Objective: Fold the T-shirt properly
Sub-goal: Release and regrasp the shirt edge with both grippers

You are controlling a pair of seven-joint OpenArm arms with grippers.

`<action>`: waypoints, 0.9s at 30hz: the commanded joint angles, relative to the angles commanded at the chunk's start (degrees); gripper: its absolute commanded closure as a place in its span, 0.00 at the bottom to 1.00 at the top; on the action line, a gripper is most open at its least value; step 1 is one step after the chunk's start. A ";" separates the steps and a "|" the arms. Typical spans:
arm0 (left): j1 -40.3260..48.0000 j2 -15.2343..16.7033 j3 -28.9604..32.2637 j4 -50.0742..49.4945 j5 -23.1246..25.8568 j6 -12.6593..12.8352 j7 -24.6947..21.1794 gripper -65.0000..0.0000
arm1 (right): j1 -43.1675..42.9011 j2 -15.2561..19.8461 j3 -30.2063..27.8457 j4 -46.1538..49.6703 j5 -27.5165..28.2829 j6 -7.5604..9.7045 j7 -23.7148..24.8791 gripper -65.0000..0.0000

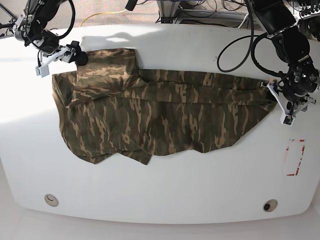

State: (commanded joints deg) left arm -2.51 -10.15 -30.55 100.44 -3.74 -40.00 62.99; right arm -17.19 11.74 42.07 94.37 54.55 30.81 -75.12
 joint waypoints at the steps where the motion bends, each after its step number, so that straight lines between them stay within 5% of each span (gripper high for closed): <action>1: 0.00 0.00 0.00 0.00 0.09 0.00 0.00 0.42 | 0.00 -0.09 -0.79 0.09 0.00 0.00 0.00 0.20; 8: 0.00 0.00 -0.09 0.09 0.18 0.00 0.00 0.42 | -0.26 -1.93 -2.29 0.09 0.00 0.00 0.18 0.30; 12: 0.09 -0.09 -0.09 0.09 0.26 0.00 0.00 0.42 | -0.09 -2.02 -2.46 0.09 0.26 0.09 0.18 0.52; 17: 1.05 -0.09 -0.09 0.09 0.26 0.00 0.00 0.42 | -0.18 -1.93 -2.55 0.35 0.62 0.35 0.18 1.00; 21: 1.32 -0.09 -0.09 0.00 0.26 0.00 0.00 0.42 | -0.26 -1.67 -2.11 0.35 2.02 0.70 0.18 1.00; 27: 1.32 -0.09 -0.09 0.00 0.35 0.00 0.00 0.42 | -0.44 -1.41 -2.11 0.44 11.16 0.70 0.09 1.00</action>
State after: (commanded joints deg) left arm -1.19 -10.24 -30.64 100.44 -3.38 -40.00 62.99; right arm -17.63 10.33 39.96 94.81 65.71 31.52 -75.03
